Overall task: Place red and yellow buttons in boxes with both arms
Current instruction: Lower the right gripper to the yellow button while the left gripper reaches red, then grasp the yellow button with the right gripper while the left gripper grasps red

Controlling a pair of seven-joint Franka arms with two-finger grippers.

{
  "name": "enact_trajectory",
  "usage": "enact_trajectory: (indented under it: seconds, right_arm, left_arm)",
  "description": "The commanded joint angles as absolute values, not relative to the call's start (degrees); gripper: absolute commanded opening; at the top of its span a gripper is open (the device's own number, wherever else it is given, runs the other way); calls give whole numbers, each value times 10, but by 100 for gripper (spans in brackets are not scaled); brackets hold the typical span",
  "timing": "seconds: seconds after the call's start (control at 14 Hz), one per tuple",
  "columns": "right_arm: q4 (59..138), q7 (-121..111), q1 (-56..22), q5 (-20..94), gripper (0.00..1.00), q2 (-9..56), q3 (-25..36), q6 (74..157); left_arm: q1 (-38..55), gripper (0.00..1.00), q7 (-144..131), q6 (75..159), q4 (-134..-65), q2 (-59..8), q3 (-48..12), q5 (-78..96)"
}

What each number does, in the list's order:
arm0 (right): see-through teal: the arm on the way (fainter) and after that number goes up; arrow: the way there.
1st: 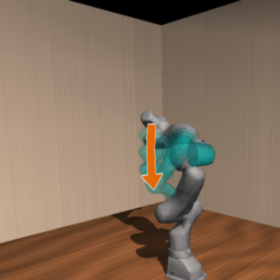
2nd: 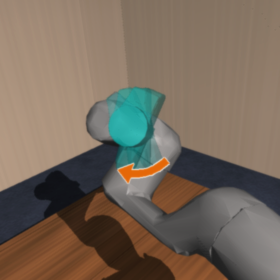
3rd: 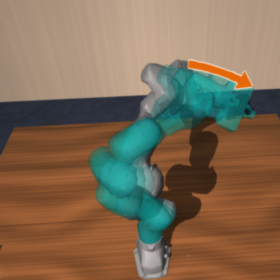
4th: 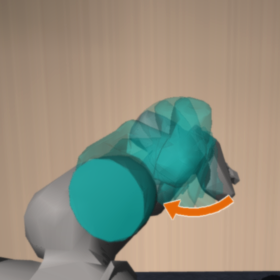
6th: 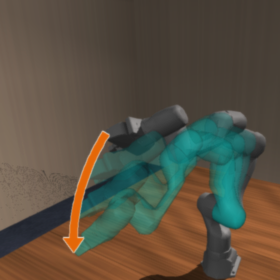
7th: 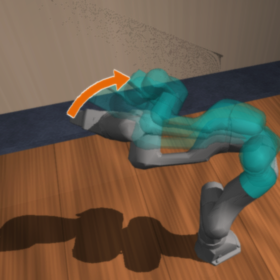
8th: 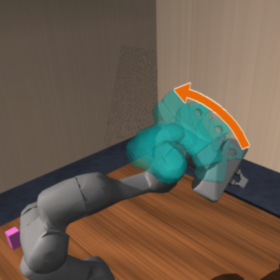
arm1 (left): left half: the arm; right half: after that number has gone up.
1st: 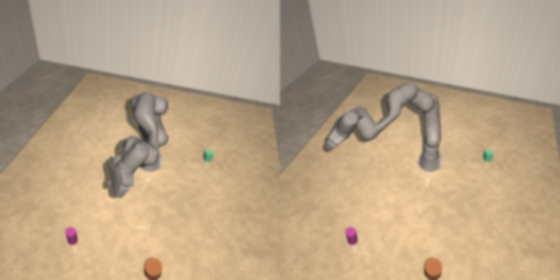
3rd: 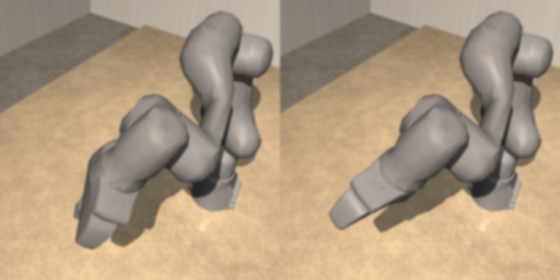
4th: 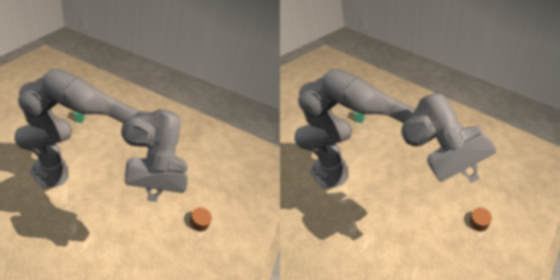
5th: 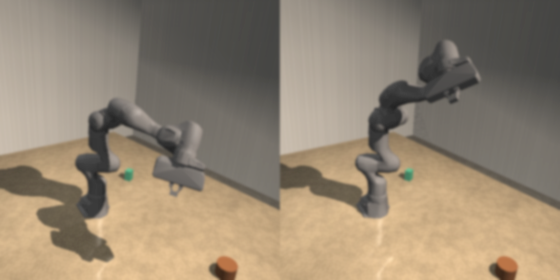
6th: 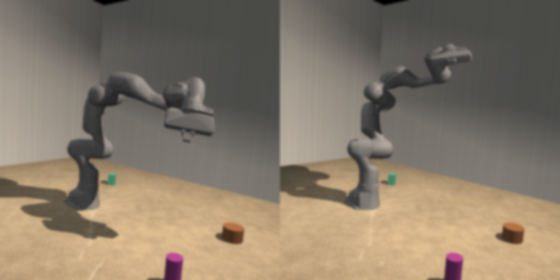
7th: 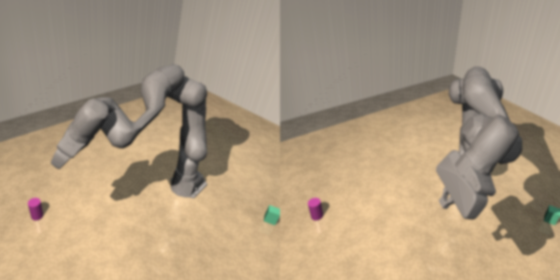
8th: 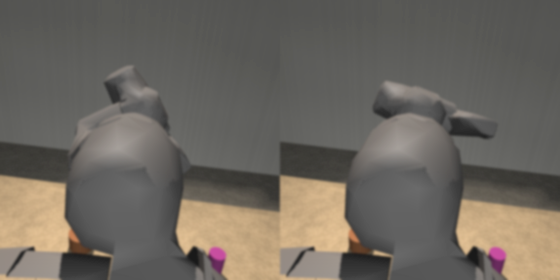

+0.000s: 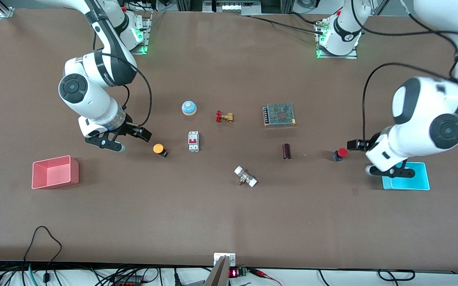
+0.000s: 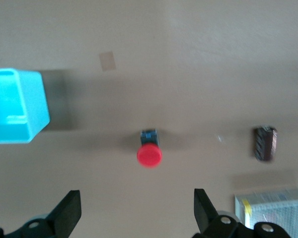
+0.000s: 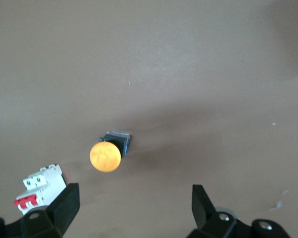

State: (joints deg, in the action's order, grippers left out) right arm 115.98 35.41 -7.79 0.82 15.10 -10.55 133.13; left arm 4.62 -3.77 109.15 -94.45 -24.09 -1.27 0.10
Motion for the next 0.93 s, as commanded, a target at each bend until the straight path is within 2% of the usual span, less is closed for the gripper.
enact_trajectory:
  seconds: [0.0, 0.21, 0.64, 0.79, 0.86]
  right_arm:
    - [1160, 402, -91, -3, 100, 183, -109, 1376]
    - [1157, 414, -101, -24, 100, 209, -109, 1395]
    - [1154, 420, -104, -40, 100, 245, -109, 1446]
    - [1144, 428, -106, -42, 100, 260, -109, 1451]
    - [1140, 429, -107, -45, 100, 268, -109, 1451]
  left_arm:
    - [45, 100, -45, 1205, -1042, -227, -10, -2]
    - [45, 100, -46, 1337, -1122, -235, -10, -1]
    - [51, 100, -54, 1537, -1231, -263, -11, -1]
    - [55, 99, -68, 1560, -1243, -265, -11, -1]
    - [57, 92, -69, 1560, -1244, -266, -11, -1]
